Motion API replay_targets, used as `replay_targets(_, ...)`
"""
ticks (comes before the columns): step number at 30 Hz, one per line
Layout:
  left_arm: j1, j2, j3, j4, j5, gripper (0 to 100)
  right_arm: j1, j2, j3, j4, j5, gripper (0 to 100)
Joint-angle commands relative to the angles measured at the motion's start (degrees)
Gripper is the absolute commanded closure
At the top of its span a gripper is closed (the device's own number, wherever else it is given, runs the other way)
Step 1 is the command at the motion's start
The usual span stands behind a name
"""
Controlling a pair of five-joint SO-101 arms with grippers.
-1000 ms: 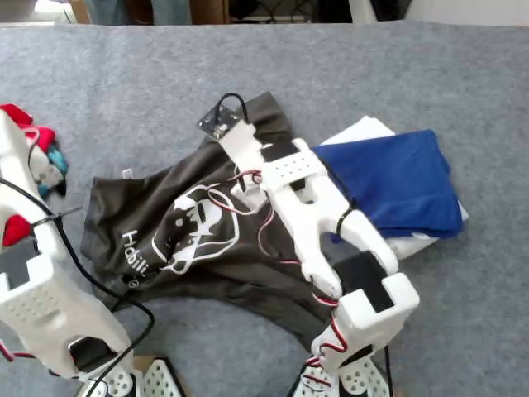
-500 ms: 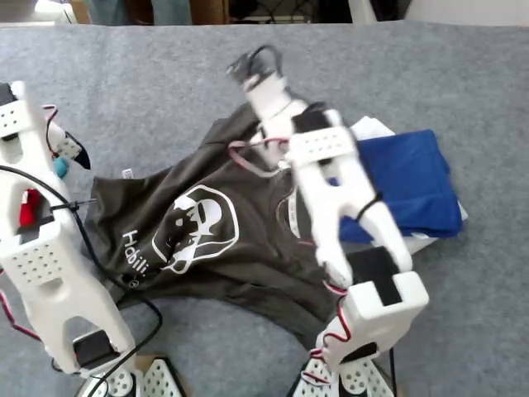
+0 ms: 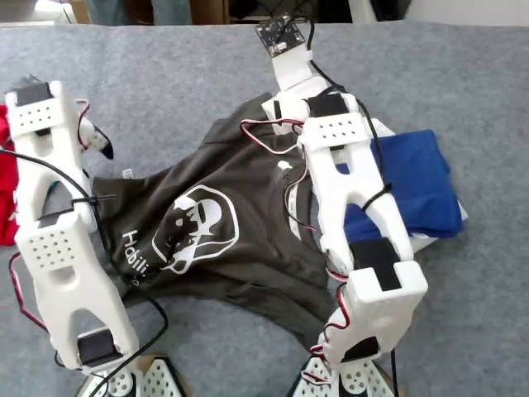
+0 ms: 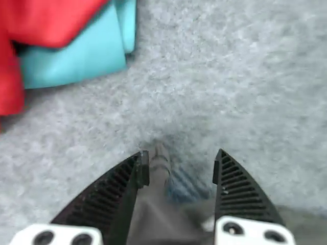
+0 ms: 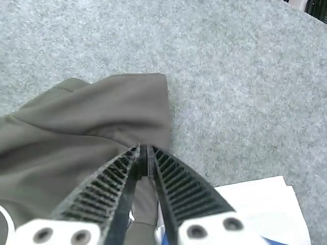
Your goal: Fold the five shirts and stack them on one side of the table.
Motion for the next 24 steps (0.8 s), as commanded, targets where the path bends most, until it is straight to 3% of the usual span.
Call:
replay_targets(1,0.2,2.9,-2.0,-0.5,0.2,77,-0.1,-0.9,-2.9,0.2,-0.2,97.7)
replay_targets(9,0.4,7.7,-9.7,-0.4,0.1,78,-0.1,-0.7,-2.9,0.1,-0.2,97.7)
replay_targets(16,0.3,7.7,-7.9,-0.3,0.1,85,-0.1,-0.7,-2.9,0.1,-0.2,97.7)
replay_targets(24,2.0,7.6,-12.9,9.1,0.3,85,-0.1,-0.7,-2.9,0.1,-0.2,97.7)
